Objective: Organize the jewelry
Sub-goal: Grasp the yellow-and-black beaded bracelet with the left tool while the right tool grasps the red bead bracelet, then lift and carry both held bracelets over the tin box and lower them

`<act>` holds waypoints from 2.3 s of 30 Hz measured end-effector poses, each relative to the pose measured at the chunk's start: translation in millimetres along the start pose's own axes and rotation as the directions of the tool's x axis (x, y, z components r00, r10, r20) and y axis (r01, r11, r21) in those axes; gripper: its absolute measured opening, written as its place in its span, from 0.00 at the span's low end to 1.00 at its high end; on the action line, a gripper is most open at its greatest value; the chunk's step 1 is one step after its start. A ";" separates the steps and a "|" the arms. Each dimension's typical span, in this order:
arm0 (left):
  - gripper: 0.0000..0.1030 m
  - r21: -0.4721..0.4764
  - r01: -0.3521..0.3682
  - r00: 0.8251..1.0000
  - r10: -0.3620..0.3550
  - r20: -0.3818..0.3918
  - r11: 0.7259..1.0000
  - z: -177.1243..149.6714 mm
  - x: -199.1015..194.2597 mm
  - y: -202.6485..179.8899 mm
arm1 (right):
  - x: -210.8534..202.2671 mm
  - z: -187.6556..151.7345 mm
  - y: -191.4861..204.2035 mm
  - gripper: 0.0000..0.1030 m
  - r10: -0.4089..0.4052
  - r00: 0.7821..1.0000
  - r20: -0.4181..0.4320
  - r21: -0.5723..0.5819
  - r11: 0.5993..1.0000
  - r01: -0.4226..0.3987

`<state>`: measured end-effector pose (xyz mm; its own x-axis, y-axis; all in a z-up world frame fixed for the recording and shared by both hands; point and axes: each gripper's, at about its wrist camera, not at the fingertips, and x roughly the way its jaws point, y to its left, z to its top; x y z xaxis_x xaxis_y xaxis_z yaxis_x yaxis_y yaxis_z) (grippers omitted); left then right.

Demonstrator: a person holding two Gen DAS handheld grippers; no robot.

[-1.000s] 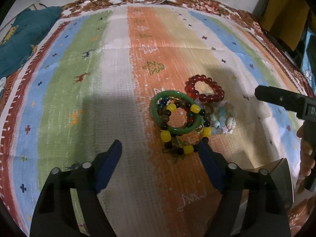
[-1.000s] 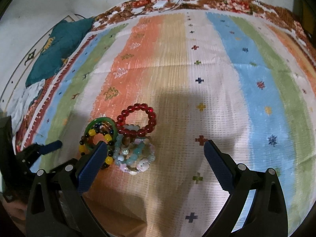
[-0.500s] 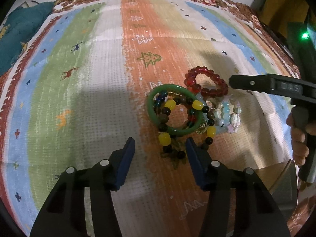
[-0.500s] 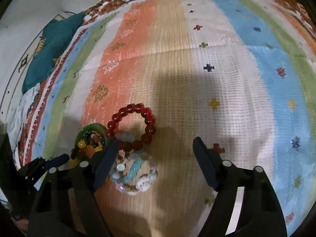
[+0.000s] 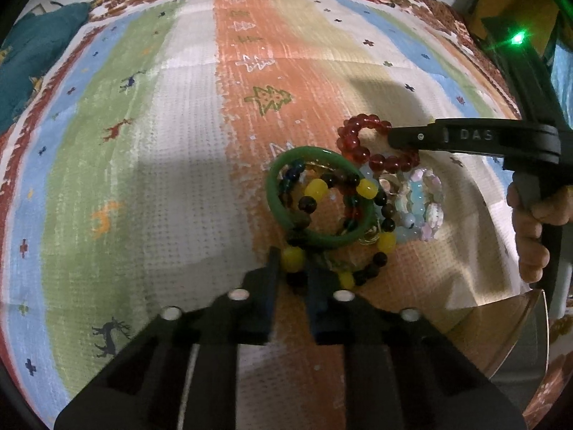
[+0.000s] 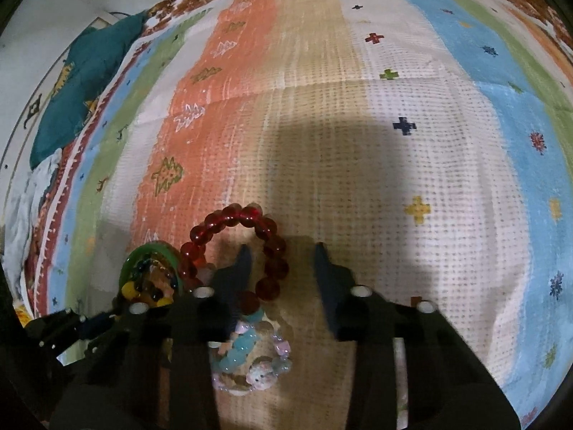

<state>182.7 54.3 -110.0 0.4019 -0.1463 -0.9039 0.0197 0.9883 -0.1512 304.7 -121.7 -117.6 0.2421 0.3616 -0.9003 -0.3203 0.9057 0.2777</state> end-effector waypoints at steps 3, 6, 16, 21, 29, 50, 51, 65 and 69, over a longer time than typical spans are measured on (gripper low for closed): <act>0.11 -0.005 0.004 1.000 -0.004 -0.002 1.000 0.2 -1.1 0.6 | 2.4 -0.2 -0.1 0.16 0.014 1.000 -0.015 0.005 1.000 -0.014; 0.11 -0.019 -0.003 1.000 0.003 -0.001 1.000 1.0 -4.0 2.9 | 1.6 -0.6 -1.4 0.14 0.024 1.000 -0.017 0.000 1.000 -0.024; 0.11 -0.035 0.022 0.998 -0.021 0.052 0.999 3.0 -30.2 -1.2 | -30.6 -10.1 15.0 0.14 -0.027 0.998 0.057 -0.114 0.993 0.033; 0.11 -0.018 0.013 0.997 -0.012 0.081 1.000 4.1 -41.1 -8.1 | -47.8 -18.5 21.6 0.14 -0.059 0.995 0.086 -0.160 0.985 0.073; 0.11 -0.012 -0.010 0.992 0.011 0.122 1.000 3.3 -56.7 -19.2 | -72.9 -32.3 27.2 0.14 -0.065 0.990 0.126 -0.189 0.978 0.088; 0.10 0.001 0.004 0.970 -0.004 0.241 1.000 -11.8 -112.4 -42.4 | -147.1 -83.1 64.4 0.14 0.011 0.966 0.259 -0.298 0.952 0.069; 0.10 0.003 0.007 0.968 -0.007 0.249 1.000 -13.5 -116.6 -44.3 | -149.2 -85.1 65.5 0.14 0.013 0.965 0.263 -0.300 0.951 0.069; 0.10 0.025 0.002 0.949 -0.009 0.314 1.000 -42.6 -148.9 -62.2 | -180.9 -122.9 68.4 0.14 0.068 0.951 0.302 -0.307 0.951 0.029; 0.10 0.037 0.001 0.943 -0.013 0.331 0.999 -50.9 -157.4 -69.1 | -187.2 -133.0 68.5 0.14 0.074 0.947 0.311 -0.311 0.950 0.029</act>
<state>71.4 6.9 22.4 0.6822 -0.1365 -0.7183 0.0538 0.9891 -0.1369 115.6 -156.8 25.4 0.4911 0.4781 -0.7282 -0.5823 0.8019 0.1338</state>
